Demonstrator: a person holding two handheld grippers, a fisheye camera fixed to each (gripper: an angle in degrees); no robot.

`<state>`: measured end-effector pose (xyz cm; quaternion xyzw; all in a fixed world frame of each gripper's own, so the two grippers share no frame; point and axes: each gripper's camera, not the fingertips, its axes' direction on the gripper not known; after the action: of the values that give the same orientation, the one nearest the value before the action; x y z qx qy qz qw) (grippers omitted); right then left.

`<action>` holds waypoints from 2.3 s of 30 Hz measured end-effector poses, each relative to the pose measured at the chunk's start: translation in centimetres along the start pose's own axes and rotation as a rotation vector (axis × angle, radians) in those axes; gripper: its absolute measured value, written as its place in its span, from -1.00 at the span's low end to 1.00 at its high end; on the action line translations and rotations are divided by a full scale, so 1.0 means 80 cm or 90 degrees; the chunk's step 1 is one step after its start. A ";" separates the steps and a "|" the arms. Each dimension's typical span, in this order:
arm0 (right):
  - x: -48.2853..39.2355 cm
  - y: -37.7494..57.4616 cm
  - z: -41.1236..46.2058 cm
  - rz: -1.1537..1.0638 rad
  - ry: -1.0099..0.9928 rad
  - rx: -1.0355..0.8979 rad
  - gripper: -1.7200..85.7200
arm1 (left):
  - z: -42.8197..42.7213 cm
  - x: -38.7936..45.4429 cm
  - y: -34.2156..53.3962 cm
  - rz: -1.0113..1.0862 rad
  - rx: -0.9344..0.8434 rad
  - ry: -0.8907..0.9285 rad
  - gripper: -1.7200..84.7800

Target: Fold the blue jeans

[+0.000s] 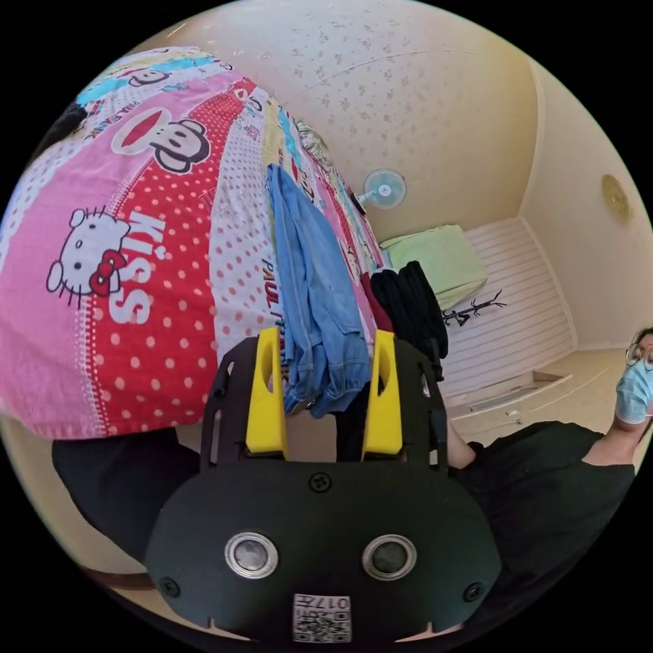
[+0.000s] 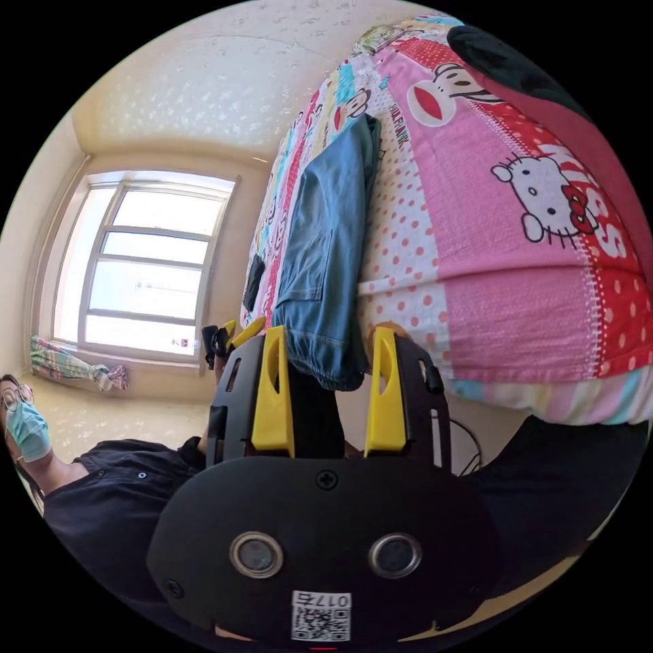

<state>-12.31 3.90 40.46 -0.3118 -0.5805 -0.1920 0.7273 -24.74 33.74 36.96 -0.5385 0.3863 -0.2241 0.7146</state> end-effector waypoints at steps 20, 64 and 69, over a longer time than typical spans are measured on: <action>0.041 -0.077 -0.005 -0.016 -0.045 -0.101 -0.77 | 0.001 -0.058 0.001 -0.097 -0.061 0.012 -0.74; -0.033 -0.044 -0.077 -0.250 -0.077 -0.113 -0.96 | -0.060 0.078 0.033 0.160 -0.075 0.140 -0.86; -0.101 -0.075 -0.130 -0.338 -0.044 -0.047 -0.97 | -0.090 0.119 -0.020 0.206 -0.028 0.132 -0.86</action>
<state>-10.67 -8.15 32.70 -0.1810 -0.6590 -0.3864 0.6193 -24.56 21.93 34.67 -0.4586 0.5441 -0.1522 0.6859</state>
